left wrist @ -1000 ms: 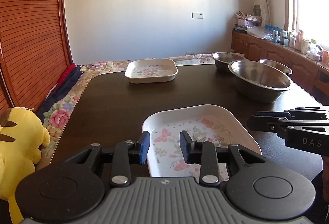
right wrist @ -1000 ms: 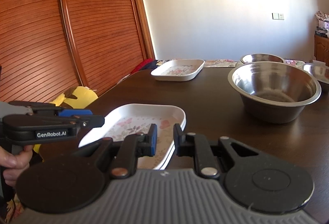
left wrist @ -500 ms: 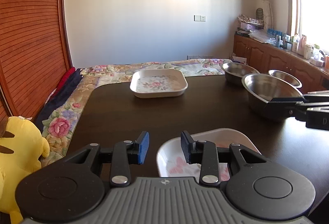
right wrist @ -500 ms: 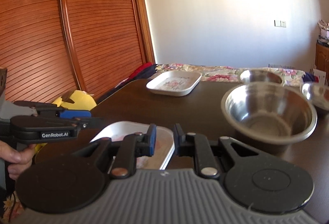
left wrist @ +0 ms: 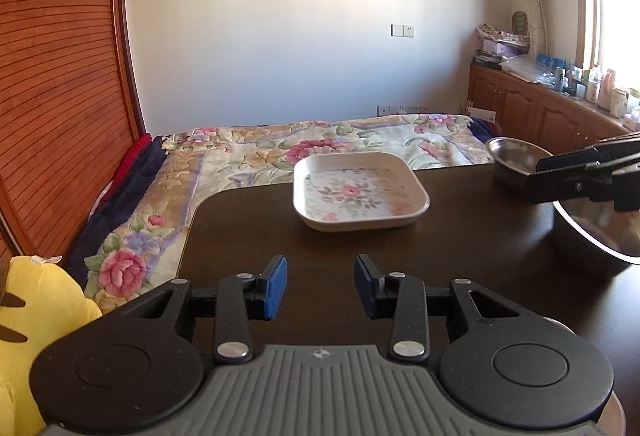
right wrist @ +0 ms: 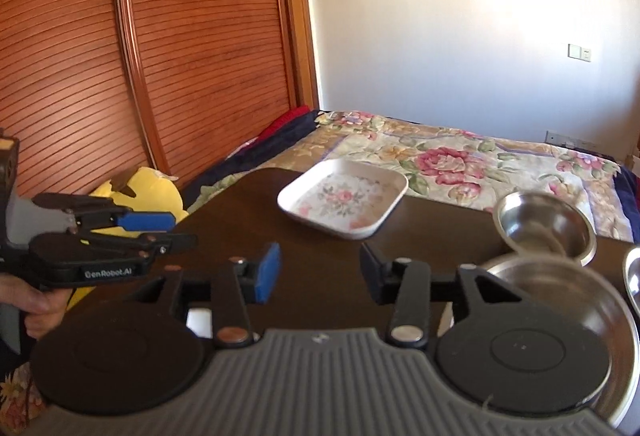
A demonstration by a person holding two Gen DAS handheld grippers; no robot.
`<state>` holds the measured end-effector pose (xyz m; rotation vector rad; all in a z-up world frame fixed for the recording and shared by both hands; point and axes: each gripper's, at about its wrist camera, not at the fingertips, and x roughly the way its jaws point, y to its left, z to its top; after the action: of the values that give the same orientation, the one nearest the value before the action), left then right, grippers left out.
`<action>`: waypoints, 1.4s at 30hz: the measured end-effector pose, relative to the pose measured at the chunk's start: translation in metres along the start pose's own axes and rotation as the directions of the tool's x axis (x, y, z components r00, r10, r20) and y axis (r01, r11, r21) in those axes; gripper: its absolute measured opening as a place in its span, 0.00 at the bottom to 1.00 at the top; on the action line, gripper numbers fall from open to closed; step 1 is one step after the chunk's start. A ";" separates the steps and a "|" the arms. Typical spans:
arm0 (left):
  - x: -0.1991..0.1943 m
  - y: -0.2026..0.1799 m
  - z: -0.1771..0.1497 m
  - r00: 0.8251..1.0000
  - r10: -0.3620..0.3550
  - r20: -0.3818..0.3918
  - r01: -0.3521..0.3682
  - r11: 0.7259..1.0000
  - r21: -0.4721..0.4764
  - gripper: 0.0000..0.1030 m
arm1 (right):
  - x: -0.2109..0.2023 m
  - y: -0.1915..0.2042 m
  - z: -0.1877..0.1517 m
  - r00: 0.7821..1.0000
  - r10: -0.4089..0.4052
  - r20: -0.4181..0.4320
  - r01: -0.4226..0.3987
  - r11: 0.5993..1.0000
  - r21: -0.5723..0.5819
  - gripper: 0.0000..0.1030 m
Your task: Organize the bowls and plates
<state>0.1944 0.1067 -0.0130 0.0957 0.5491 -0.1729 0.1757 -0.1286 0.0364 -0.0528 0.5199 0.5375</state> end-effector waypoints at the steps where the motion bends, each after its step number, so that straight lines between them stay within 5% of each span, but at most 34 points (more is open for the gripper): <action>1: 0.004 0.002 0.003 1.000 0.000 -0.003 0.000 1.000 0.002 0.39 | 0.004 -0.002 0.003 1.000 0.003 -0.010 -0.003 1.000 0.001 0.45; 24: 0.094 0.021 0.048 0.998 -0.011 -0.064 0.010 1.000 -0.008 0.39 | 0.121 -0.041 0.048 0.977 -0.021 -0.213 0.037 0.997 0.070 0.44; 42: 0.150 0.020 0.051 0.994 -0.023 -0.111 0.020 1.000 -0.021 0.39 | 0.164 -0.071 0.048 0.942 -0.002 -0.337 0.056 0.987 0.152 0.29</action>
<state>0.3499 0.0989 -0.0478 0.0801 0.6630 -0.1838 0.3534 -0.1035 -0.0078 0.0013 0.8937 0.4579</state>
